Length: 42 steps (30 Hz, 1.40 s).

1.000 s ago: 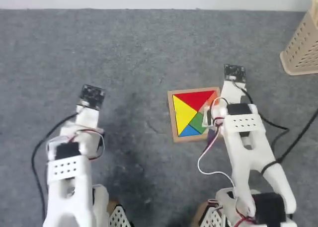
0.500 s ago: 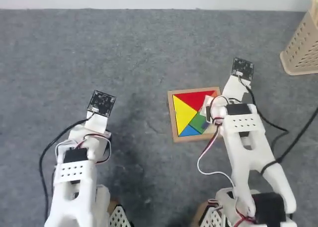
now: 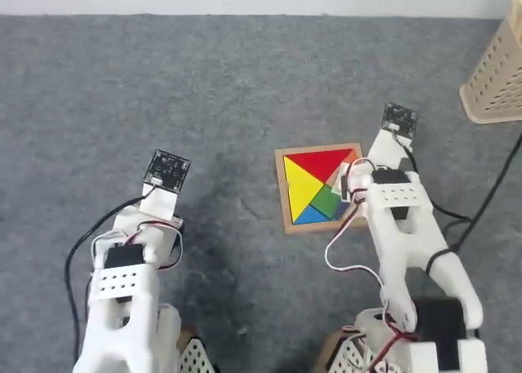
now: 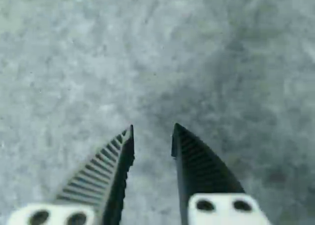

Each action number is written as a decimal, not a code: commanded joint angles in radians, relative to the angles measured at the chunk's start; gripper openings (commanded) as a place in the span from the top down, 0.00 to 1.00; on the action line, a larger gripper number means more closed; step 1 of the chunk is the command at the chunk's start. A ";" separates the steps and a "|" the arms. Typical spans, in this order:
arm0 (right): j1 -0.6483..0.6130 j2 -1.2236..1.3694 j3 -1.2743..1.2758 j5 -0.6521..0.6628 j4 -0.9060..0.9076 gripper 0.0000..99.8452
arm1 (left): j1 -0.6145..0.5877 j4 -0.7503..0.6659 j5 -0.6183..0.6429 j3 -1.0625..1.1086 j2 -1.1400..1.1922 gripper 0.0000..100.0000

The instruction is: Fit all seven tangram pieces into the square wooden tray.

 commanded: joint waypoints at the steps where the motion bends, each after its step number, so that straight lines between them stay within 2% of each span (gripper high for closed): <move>1: 0.018 -0.005 -0.043 -0.005 -0.012 0.96 | 0.005 -0.018 0.008 -0.004 -0.026 0.88; 5: 0.012 -0.005 -0.046 -0.005 0.016 0.86 | 0.005 -0.018 0.008 -0.004 -0.026 0.88; 16: 0.044 -0.025 -0.066 -0.005 0.059 0.85 | 0.005 -0.018 0.008 -0.004 -0.026 0.88; 24: 0.076 -0.133 -0.064 -0.003 0.117 0.86 | 0.005 -0.018 0.008 -0.004 -0.026 0.88; 26: 0.065 -0.140 -0.049 0.034 0.119 0.86 | 0.005 -0.018 0.008 -0.004 -0.026 0.88; 28: 0.050 -0.137 -0.026 0.072 0.104 0.87 | 0.005 -0.018 0.008 -0.004 -0.026 0.88; 32: 0.022 -0.131 0.008 0.157 0.087 1.00 | 0.005 -0.018 0.008 -0.004 -0.025 0.88; 35: 0.002 -0.131 0.018 0.216 0.093 0.99 | 0.005 -0.018 0.008 -0.004 -0.025 0.88; 42: -0.028 -0.101 0.035 0.258 0.085 0.99 | 0.005 -0.018 0.008 -0.002 -0.025 0.88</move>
